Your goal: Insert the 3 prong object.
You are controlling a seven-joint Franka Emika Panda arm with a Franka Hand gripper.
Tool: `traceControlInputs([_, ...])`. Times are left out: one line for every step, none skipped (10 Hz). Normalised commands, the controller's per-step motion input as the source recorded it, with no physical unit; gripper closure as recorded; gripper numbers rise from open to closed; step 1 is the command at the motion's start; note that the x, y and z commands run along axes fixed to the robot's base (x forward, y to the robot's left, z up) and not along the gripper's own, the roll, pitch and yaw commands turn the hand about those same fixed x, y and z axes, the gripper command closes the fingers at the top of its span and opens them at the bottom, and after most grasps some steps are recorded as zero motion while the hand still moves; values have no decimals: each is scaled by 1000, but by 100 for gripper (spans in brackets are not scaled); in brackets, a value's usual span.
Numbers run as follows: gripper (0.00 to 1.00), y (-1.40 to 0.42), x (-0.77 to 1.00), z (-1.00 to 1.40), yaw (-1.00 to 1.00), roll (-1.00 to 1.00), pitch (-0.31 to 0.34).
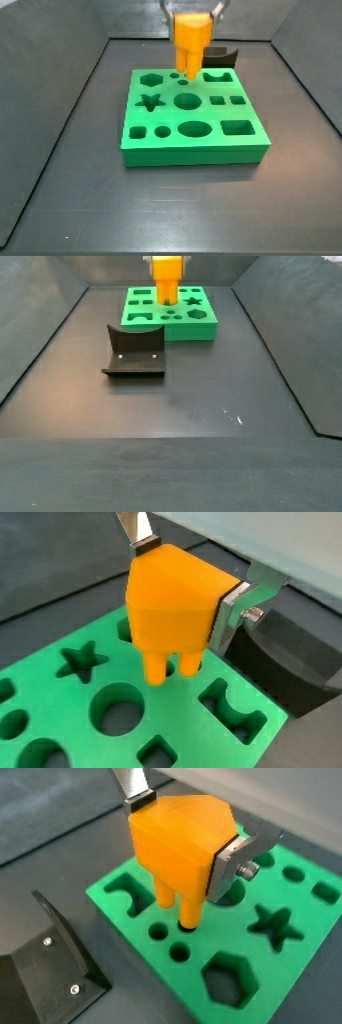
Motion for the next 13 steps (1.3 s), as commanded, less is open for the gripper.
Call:
traceControlInputs([100, 297, -54, -249, -197, 0, 0])
traceControlInputs([100, 289, -77, -220, -183, 0, 0])
traceControlInputs([100, 274, -94, -140, -171, -61, 0])
traceControlInputs([100, 203, -194, -200, -231, -37, 0])
traceControlInputs([100, 14, -97, -337, -200, -47, -26])
traceControlInputs([100, -23, -34, -471, -151, -96, -70])
traceControlInputs([100, -129, 37, -354, -20, -140, -61])
traceControlInputs([100, -89, 106, -337, 0, -114, -54])
traceControlInputs([100, 0, 214, -266, 0, -191, -24])
traceControlInputs([100, 91, 263, -340, 37, -149, -10])
traceControlInputs([100, 9, 63, -286, 0, 0, -16])
traceControlInputs([100, 14, -106, -246, -49, 0, -81])
traceControlInputs([100, 0, -423, -374, -286, 0, -157])
